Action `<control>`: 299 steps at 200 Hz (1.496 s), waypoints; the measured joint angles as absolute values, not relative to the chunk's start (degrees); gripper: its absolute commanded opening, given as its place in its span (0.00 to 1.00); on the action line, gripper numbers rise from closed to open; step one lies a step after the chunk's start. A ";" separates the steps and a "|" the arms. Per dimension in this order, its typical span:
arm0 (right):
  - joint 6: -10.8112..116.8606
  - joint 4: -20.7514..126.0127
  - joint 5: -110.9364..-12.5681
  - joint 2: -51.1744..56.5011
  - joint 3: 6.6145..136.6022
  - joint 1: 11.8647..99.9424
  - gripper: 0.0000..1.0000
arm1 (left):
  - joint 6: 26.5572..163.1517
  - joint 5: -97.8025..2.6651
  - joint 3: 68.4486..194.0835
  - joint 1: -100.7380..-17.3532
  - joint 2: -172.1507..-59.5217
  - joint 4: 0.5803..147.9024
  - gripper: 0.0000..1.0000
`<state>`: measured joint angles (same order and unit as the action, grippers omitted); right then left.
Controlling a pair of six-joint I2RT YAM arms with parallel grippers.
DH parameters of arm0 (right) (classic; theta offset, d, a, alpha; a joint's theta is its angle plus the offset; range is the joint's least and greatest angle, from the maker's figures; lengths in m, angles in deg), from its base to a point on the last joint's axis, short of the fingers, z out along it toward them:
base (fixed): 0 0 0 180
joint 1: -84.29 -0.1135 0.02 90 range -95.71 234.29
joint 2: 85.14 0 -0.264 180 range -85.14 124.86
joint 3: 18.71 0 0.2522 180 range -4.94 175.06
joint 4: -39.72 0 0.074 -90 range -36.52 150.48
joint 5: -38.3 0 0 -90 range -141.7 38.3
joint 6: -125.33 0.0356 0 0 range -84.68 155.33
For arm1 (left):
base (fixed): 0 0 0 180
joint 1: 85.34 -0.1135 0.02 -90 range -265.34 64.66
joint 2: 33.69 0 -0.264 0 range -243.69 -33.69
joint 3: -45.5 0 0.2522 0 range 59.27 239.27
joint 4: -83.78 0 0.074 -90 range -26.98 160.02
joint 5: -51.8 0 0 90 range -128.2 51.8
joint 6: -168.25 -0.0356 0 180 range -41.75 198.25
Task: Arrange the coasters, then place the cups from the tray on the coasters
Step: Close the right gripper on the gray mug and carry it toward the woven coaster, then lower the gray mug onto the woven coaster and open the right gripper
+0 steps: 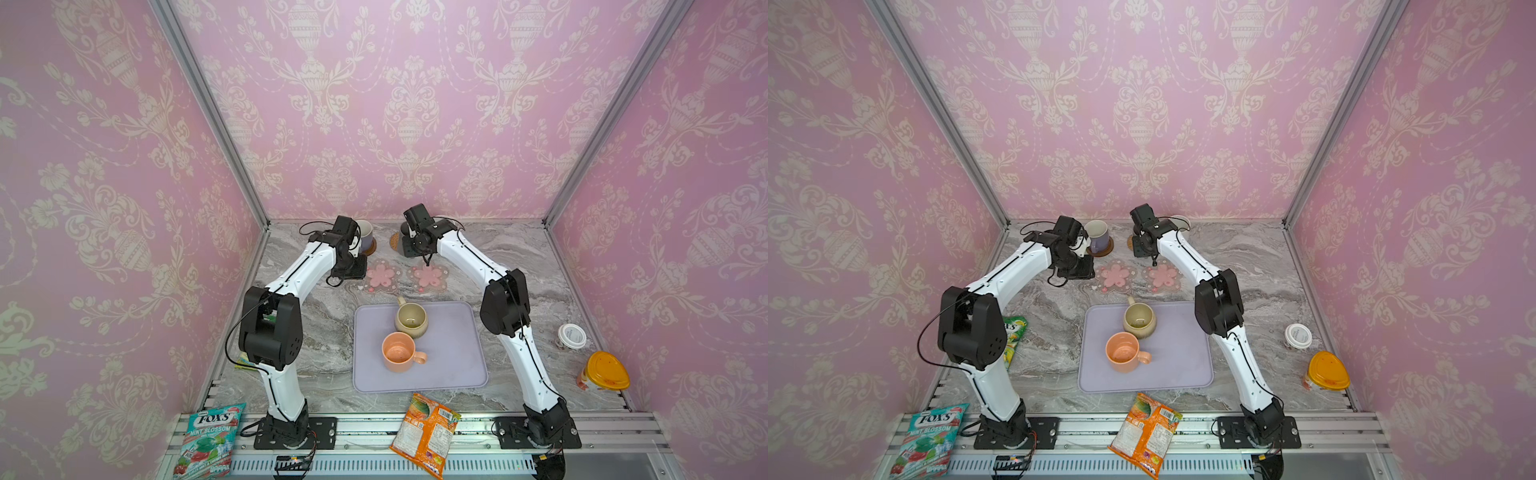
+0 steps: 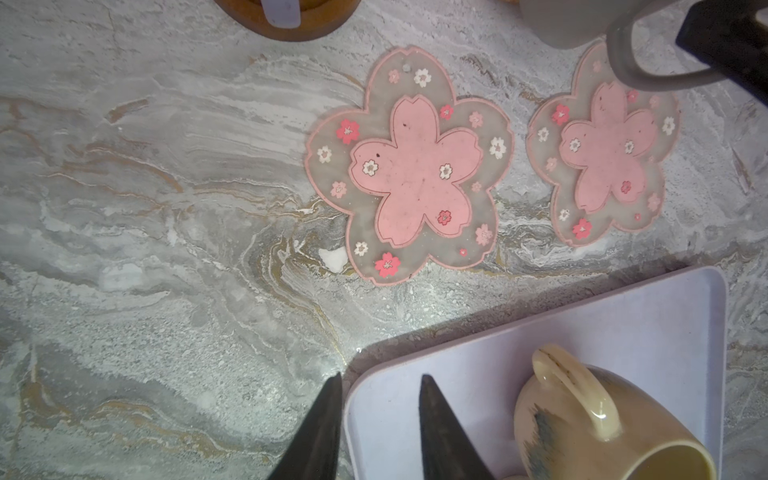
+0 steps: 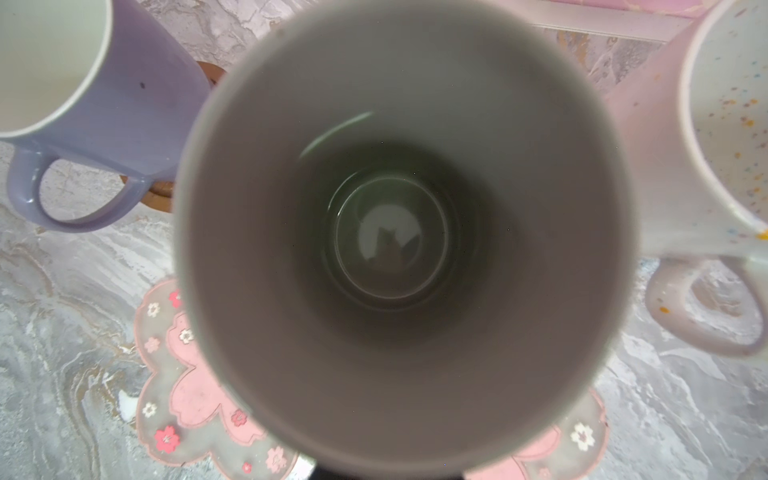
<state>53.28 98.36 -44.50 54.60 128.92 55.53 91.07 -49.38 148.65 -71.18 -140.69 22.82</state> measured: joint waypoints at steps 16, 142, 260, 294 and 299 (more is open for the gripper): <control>53.28 98.15 -44.48 56.05 130.34 55.84 0.00 | 90.98 -49.95 149.24 -71.66 -142.14 22.87 0.33; 51.27 91.81 -44.72 58.80 133.11 56.41 0.00 | 90.96 -53.46 151.49 -72.06 -147.38 25.86 0.33; 48.73 89.16 -43.78 62.93 135.63 56.41 0.00 | 91.00 -54.56 151.51 -72.12 -149.52 27.13 0.33; 48.38 89.56 -42.77 62.93 135.63 56.41 0.00 | 91.02 -54.69 151.86 -72.14 -150.81 27.11 0.33; 48.36 89.71 -42.79 62.93 135.63 56.41 0.00 | 91.02 -54.69 151.88 -72.14 -150.88 27.11 0.33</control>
